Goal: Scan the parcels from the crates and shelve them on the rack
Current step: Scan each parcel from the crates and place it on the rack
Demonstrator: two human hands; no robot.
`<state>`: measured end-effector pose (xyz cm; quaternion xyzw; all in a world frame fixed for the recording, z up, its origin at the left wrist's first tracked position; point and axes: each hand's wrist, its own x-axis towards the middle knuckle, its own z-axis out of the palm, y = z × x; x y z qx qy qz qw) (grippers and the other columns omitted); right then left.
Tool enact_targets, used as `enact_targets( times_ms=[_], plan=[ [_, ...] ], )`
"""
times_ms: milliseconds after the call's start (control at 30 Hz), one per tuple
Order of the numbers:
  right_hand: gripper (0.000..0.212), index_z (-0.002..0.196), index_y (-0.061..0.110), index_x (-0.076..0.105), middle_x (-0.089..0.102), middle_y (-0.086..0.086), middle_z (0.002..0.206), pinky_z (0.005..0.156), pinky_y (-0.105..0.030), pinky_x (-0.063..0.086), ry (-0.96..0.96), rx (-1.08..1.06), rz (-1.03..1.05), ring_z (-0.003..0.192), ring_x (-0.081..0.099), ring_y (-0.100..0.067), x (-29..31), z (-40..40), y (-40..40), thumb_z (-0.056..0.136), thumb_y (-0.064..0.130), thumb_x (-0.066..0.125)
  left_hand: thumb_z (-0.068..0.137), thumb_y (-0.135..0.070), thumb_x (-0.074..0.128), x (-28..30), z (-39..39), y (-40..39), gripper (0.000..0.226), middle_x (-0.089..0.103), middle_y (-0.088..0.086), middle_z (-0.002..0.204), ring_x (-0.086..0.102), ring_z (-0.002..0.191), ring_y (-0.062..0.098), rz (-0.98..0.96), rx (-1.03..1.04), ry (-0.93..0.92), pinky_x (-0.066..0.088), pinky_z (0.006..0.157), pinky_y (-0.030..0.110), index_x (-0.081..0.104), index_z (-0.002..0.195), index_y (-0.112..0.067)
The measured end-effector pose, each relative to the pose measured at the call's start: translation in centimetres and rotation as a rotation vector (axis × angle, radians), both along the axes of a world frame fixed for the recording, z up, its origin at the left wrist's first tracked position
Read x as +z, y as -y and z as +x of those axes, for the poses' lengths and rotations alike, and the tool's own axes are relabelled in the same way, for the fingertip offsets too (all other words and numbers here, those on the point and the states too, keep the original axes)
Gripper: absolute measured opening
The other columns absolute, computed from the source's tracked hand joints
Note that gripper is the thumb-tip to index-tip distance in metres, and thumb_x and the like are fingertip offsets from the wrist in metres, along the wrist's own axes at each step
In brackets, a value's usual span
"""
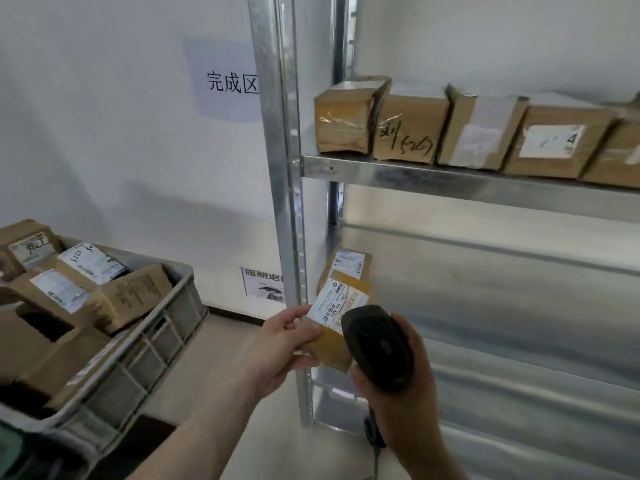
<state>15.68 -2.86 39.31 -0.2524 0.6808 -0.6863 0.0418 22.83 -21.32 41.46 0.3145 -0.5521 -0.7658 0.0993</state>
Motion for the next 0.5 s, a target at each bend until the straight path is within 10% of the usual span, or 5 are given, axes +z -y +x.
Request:
enact_targets(
  times_ms=[200,400,500],
  plan=[
    [0.075,0.12,0.036,0.056,0.067,0.039,0.107,0.078,-0.002,0.047,0.072,-0.087,-0.057,0.1,0.064,0.013,1.0,-2.5,-2.3,0.048,0.039,0.079,0.093,-0.003,0.067,0.0,-4.5,-3.2,0.035,0.077,0.006,0.1,0.071,0.078,0.017,-0.024,-0.028,-0.009,0.055,0.087,0.048,0.067,0.123,-0.02],
    [0.08,0.121,0.032,0.057,0.071,0.03,0.107,0.082,-0.008,0.05,0.071,-0.164,0.039,0.102,0.068,0.004,-0.6,-5.3,-2.5,0.065,-0.017,0.085,0.094,-0.01,0.067,-0.4,-8.2,-3.6,0.036,0.074,0.009,0.112,0.071,0.1,0.028,-0.04,-0.086,-0.026,0.062,0.083,0.046,0.067,0.123,-0.032],
    [0.073,0.12,0.038,0.058,0.071,0.026,0.108,0.085,-0.022,0.057,0.082,-0.251,0.055,0.103,0.069,-0.005,-0.9,-6.2,-2.3,0.06,0.009,0.089,0.094,-0.016,0.069,-0.9,-10.1,-3.6,0.039,0.071,0.01,0.114,0.07,0.104,0.029,-0.119,-0.149,-0.01,0.061,0.079,0.037,0.063,0.129,-0.034]
  ],
)
